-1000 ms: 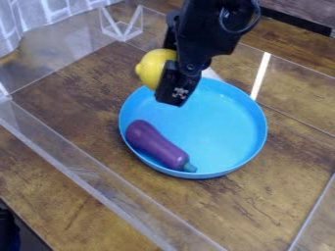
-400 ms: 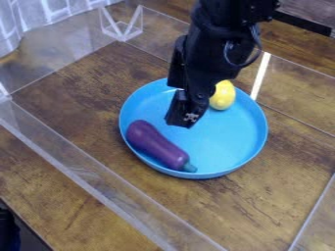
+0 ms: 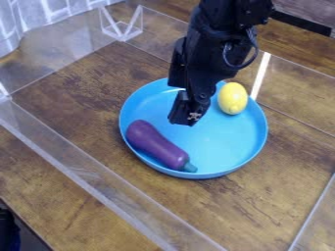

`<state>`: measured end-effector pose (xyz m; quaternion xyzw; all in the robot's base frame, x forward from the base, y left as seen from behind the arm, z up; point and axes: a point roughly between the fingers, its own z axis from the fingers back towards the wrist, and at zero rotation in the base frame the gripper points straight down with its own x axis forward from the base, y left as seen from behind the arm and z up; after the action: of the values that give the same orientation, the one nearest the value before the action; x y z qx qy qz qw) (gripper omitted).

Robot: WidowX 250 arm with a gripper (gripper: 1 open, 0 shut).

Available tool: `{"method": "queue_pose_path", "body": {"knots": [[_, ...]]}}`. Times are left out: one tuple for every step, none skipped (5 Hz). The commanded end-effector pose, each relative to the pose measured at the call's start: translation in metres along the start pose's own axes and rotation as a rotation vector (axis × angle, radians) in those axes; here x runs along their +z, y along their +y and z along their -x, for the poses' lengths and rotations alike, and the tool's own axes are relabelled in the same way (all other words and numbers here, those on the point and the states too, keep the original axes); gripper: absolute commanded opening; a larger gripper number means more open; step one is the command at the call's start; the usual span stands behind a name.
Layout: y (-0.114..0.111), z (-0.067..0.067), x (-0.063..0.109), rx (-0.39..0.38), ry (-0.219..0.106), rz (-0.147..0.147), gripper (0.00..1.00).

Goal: Put the lemon on the blue tray

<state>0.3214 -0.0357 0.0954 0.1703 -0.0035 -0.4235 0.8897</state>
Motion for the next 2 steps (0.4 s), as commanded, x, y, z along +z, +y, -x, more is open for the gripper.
{"method": "queue_pose_path", "body": {"knots": [[0.0170,-0.0109,0.0112,0.038,-0.041,-0.037,1.00],[0.0182,-0.0185,0.0074,-0.002,-0.061,-0.048,1.00]]}}
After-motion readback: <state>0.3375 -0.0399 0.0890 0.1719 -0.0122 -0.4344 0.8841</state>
